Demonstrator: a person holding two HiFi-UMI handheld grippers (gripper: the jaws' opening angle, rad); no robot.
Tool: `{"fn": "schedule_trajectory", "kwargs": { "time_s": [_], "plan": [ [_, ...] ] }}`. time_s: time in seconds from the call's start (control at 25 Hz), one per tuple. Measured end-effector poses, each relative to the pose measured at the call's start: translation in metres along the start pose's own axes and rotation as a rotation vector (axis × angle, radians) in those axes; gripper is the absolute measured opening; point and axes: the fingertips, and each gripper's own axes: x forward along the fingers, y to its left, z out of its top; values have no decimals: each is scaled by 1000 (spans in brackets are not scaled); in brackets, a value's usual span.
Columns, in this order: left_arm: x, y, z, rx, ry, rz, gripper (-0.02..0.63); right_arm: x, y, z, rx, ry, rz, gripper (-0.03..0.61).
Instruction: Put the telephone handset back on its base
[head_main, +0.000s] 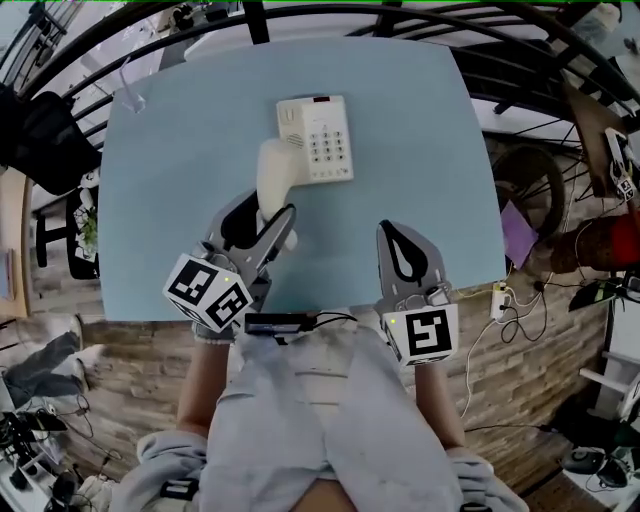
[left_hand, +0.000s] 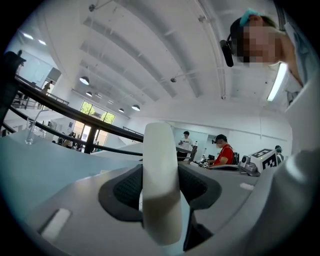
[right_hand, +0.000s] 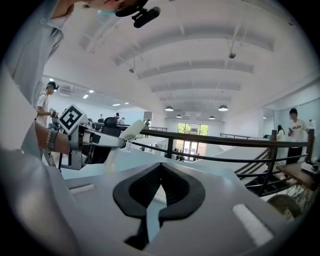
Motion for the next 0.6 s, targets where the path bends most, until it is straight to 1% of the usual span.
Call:
{"fn": "schedule_trajectory", "kwargs": {
  "time_s": [0.4,0.6],
  "plan": [
    [19,14,-1,-10,-12,130,213,27,-26,1,-21,-21,107,5],
    [29,25,-6,-25,-12,197,213,41,-37,-5,-27,-10,159,5]
  ]
}}
